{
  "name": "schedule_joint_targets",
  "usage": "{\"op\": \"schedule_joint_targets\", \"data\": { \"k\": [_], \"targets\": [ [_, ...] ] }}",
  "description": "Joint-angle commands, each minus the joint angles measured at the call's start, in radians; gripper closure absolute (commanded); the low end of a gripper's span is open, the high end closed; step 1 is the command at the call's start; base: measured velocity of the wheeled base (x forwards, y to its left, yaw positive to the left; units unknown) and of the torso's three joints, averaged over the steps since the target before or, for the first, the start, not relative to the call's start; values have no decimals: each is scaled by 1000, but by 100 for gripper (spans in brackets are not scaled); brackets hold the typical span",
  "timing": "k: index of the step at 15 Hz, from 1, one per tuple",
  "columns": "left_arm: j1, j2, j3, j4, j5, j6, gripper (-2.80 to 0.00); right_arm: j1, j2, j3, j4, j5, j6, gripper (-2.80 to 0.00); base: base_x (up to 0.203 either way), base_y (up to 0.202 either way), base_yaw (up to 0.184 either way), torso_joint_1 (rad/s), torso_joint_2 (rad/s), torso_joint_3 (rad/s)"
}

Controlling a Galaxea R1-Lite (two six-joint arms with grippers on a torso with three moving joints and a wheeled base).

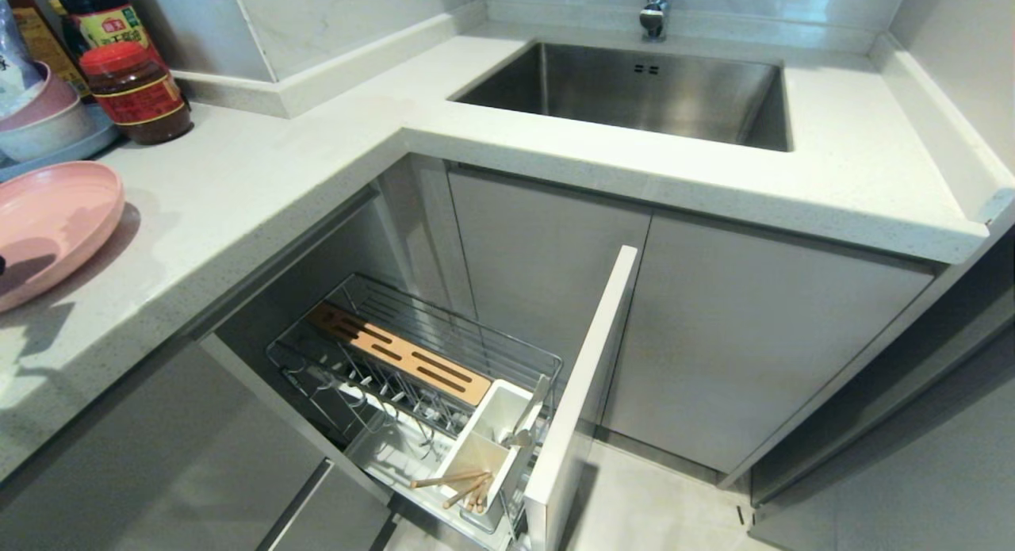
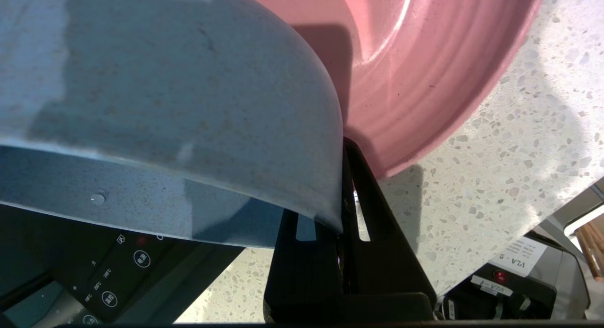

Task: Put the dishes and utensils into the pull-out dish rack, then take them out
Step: Take the bowl out of the cupboard

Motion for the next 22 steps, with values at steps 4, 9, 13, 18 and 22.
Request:
{"op": "schedule_joint_targets", "data": {
  "k": [4,9,13,18,22],
  "targets": [
    [0,1,0,7,2,1,0,0,0,0,0,0,0,0,0,0,0,0,0,0],
    [2,-8,2,4,32,-2,0,0,0,0,0,0,0,0,0,0,0,0,0,0],
    [2,-6,0,4,37,-4,-280,0,0,0,0,0,0,0,0,0,0,0,0,0],
    [4,-25,0,-8,39,-11,-280,0,0,0,0,0,0,0,0,0,0,0,0,0],
    [1,-94,2,-92,47,-88,-280,0,0,0,0,0,0,0,0,0,0,0,0,0]
  ]
}}
